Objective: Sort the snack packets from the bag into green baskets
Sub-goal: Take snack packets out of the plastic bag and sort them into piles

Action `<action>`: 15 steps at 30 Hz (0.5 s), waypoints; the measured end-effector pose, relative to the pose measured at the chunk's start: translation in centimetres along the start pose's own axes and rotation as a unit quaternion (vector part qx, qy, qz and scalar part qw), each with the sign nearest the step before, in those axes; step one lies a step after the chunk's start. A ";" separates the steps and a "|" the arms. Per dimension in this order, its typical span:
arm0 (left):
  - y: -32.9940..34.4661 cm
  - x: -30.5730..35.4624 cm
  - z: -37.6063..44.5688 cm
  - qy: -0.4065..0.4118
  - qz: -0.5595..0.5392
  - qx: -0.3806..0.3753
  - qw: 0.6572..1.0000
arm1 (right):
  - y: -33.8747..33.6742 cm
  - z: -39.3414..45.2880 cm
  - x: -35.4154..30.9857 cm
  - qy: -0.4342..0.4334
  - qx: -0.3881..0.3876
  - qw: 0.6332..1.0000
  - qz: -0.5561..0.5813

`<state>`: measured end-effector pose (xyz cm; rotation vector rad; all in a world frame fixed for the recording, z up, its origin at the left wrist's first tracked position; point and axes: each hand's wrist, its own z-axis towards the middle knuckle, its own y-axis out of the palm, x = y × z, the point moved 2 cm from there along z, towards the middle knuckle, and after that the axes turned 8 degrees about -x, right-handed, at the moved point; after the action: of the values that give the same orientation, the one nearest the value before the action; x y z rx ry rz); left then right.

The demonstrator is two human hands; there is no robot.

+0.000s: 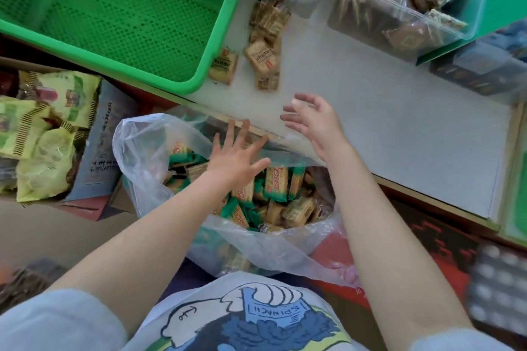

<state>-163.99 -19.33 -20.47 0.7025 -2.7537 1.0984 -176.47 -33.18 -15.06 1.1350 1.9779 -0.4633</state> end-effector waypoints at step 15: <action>2.9 3.5 -0.2 0.068 0.081 0.014 0.994 | -5.1 -9.9 14.2 0.199 0.072 0.932 -0.296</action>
<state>-168.40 -18.71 -21.25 0.3945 -2.7225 1.1687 -189.29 -21.66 -20.41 0.7312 2.6915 -0.7422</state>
